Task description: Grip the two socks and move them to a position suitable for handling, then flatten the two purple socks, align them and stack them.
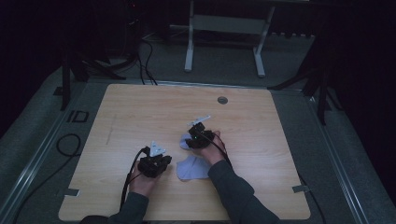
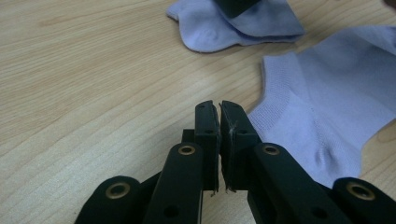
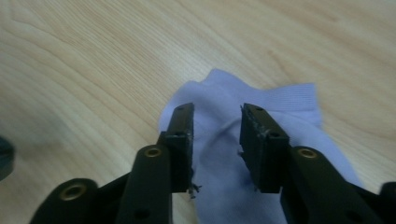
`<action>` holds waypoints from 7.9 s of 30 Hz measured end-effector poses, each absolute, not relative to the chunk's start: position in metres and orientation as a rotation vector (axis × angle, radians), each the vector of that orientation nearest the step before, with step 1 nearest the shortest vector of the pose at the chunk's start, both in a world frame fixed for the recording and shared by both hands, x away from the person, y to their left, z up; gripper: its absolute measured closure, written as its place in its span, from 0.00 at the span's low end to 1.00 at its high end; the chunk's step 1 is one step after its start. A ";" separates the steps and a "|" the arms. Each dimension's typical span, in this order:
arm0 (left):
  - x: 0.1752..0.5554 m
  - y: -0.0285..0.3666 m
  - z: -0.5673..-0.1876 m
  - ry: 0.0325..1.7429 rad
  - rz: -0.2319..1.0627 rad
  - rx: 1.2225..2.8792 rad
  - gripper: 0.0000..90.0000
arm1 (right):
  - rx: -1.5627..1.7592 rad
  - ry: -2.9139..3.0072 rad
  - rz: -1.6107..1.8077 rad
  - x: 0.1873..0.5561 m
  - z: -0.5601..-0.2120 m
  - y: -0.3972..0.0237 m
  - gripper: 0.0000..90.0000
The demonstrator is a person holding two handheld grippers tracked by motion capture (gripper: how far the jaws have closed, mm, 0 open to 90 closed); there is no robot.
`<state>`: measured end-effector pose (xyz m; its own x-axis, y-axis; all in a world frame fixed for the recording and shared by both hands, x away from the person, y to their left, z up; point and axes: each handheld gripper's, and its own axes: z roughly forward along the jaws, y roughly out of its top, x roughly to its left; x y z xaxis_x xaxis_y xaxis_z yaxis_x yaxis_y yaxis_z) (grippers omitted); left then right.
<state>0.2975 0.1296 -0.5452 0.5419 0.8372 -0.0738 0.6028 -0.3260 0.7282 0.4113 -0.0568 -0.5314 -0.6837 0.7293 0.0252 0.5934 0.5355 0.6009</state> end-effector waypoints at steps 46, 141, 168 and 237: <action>0.297 0.120 -0.550 1.142 0.417 2.085 0.94 | 1.098 2.549 1.000 0.393 -0.505 -0.131 0.99; 0.296 0.117 -0.551 1.129 0.406 2.106 0.89 | 1.110 2.539 1.150 0.412 -0.510 -0.153 0.95; 0.295 0.118 -0.552 1.139 0.421 2.099 0.88 | 0.937 2.426 1.387 0.346 -0.458 -0.185 0.95; 0.276 0.082 -0.539 0.975 0.288 2.082 0.99 | 0.988 2.473 1.432 0.324 -0.501 -0.154 0.78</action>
